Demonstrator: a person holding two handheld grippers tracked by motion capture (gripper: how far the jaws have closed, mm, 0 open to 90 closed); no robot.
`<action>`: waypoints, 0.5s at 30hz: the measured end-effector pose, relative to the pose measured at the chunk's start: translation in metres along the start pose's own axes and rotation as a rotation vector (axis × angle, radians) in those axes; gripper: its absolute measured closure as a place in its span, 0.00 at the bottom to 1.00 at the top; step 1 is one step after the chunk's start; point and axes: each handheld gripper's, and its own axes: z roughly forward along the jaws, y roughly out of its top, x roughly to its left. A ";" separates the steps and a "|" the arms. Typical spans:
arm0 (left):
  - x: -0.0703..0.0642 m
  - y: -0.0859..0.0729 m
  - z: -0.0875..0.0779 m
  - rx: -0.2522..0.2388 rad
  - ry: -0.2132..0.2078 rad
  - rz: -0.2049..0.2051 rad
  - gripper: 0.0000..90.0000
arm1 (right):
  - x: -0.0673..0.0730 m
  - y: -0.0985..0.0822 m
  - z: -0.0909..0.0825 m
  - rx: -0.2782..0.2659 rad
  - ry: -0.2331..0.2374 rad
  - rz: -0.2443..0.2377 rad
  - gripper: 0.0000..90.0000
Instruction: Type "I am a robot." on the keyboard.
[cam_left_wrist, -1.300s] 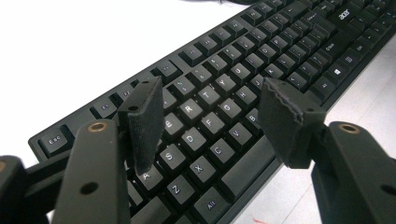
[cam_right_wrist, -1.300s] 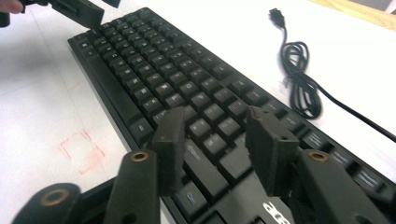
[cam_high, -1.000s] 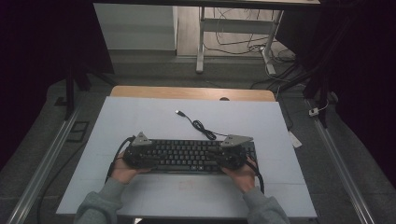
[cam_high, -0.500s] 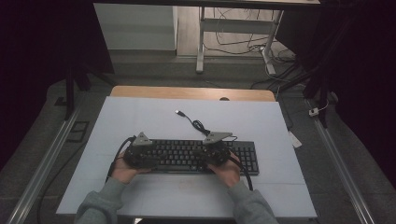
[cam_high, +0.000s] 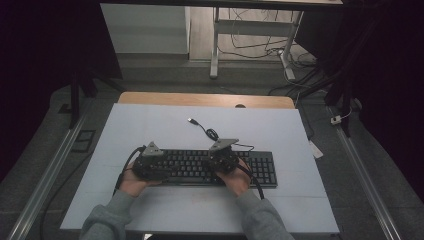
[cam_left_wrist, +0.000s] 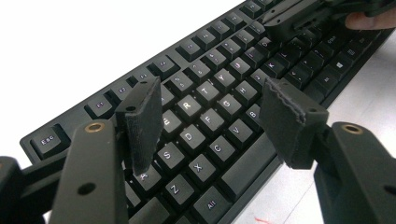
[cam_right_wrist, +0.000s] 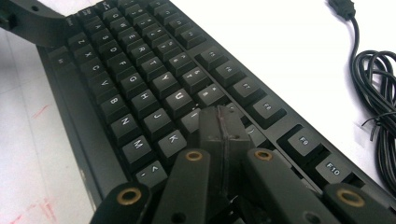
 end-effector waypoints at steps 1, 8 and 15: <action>0.000 0.000 0.000 0.000 0.000 0.000 0.43 | 0.000 0.000 0.001 0.002 0.000 0.002 0.99; 0.001 0.000 0.000 0.001 0.001 -0.001 0.43 | 0.001 0.001 0.006 0.011 -0.012 -0.010 0.99; 0.001 0.000 -0.001 0.001 0.001 0.003 0.43 | 0.000 0.000 0.010 0.017 -0.007 -0.004 1.00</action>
